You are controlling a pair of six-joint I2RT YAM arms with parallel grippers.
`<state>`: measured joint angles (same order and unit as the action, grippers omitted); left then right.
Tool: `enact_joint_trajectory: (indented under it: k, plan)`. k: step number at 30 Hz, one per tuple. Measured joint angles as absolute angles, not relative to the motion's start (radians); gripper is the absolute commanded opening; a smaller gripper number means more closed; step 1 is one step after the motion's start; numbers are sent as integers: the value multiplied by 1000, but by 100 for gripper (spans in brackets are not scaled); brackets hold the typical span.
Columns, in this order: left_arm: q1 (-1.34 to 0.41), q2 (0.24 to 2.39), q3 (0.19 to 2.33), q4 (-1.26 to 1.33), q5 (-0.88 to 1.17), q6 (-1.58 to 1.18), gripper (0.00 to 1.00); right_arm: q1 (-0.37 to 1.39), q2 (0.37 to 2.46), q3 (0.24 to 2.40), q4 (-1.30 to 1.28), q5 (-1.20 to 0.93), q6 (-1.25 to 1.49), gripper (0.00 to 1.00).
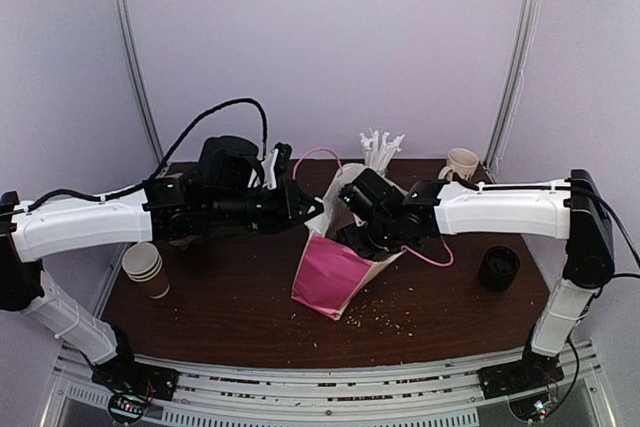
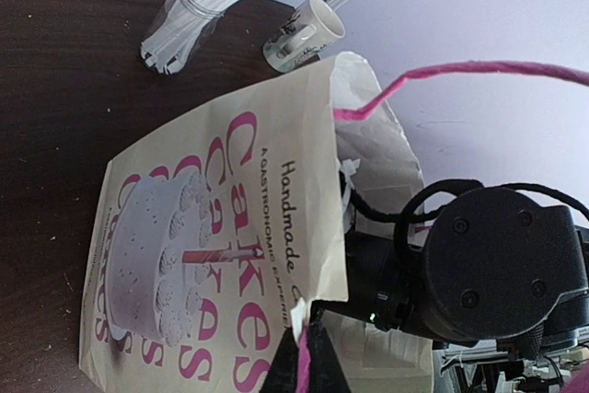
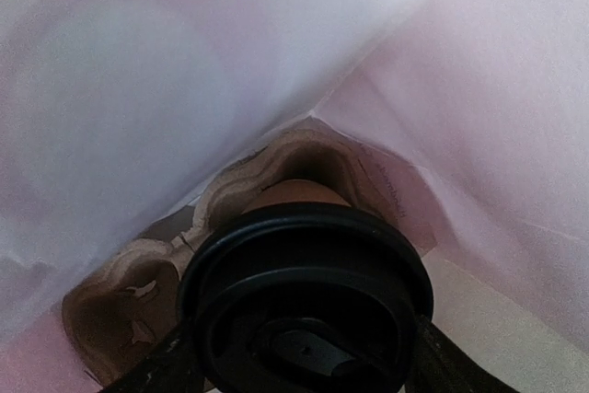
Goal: Pack the takeout coffee
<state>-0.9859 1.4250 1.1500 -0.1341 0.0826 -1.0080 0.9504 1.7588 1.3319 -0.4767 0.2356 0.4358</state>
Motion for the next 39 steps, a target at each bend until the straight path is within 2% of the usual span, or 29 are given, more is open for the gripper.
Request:
enact_joint_trajectory:
  k: [27, 28, 32, 37, 39]
  plan:
    - [-966, 1425, 1150, -153, 64, -973, 0, 923, 1884, 1436, -454, 189, 368, 52]
    - [-965, 1425, 1150, -155, 63, -971, 3, 922, 1890, 1439, -453, 189, 365, 52]
    - [-962, 1425, 1151, -162, 66, -960, 26, 920, 1914, 1457, -439, 189, 361, 52]
    - [-963, 1420, 1155, -197, 77, -944, 40, 918, 1929, 1476, -430, 187, 361, 52]
    - [-963, 1407, 1155, -209, 78, -936, 51, 918, 1932, 1486, -440, 186, 360, 52]
